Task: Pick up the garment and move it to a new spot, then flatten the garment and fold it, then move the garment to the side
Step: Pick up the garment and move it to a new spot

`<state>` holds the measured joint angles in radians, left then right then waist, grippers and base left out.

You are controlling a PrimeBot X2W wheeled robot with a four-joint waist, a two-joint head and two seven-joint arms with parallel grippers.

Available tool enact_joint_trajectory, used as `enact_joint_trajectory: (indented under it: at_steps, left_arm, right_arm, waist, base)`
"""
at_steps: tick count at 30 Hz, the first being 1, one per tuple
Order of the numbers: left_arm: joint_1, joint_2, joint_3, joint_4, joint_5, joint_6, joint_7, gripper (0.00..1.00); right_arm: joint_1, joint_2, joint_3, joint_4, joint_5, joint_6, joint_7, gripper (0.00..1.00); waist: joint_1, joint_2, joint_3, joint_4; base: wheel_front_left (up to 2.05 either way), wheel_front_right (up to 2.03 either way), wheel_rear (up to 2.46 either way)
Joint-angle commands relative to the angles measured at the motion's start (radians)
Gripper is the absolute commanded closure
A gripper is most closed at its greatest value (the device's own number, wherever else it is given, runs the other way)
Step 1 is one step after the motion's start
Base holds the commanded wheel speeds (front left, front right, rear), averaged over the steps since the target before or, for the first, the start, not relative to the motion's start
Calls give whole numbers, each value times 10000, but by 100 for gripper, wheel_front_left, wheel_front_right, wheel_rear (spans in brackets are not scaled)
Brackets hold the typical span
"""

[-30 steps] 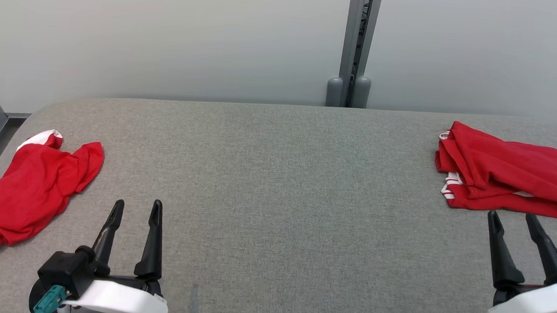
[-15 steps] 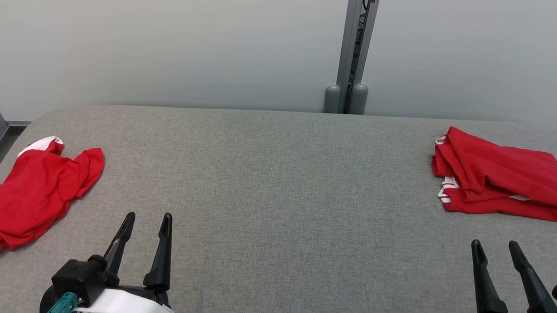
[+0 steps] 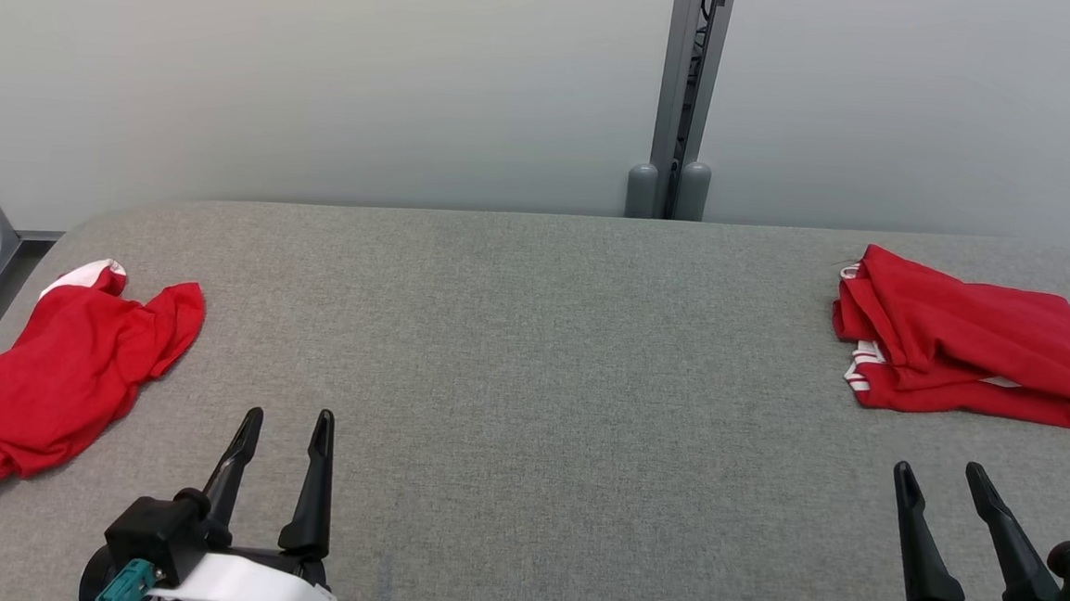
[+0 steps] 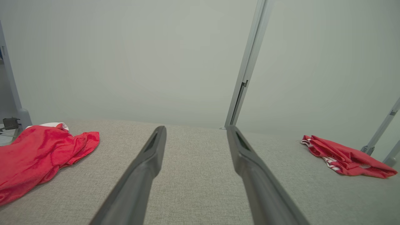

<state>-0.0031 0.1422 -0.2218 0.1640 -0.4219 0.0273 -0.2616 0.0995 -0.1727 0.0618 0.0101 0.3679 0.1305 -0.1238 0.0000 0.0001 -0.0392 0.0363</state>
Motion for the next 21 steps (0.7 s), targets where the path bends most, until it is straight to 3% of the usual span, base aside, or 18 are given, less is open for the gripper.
enact_joint_trajectory:
  at_steps: [1, 8, 21]
  left_arm:
    - [-111, 19, 63, 15, 39, -29, -43, 0]
    - [-251, 53, 139, 144, 72, -71, -44, 0]
    - [-290, 107, 142, 248, 71, 200, 77, 0]
  right_arm:
    - [-86, -50, -11, -41, -15, 7, -65, 0]
    - [-58, -12, 68, -30, -17, 7, -110, 0]
    - [-288, 100, 566, 154, 84, 7, -68, 0]
  waist:
    - [0, -1, 2, 6]
    - [0, -1, 28, 420]
    - [0, -1, 63, 2391]
  base:
    - [0, 0, 0]
    - [0, 0, 0]
    - [0, 0, 0]
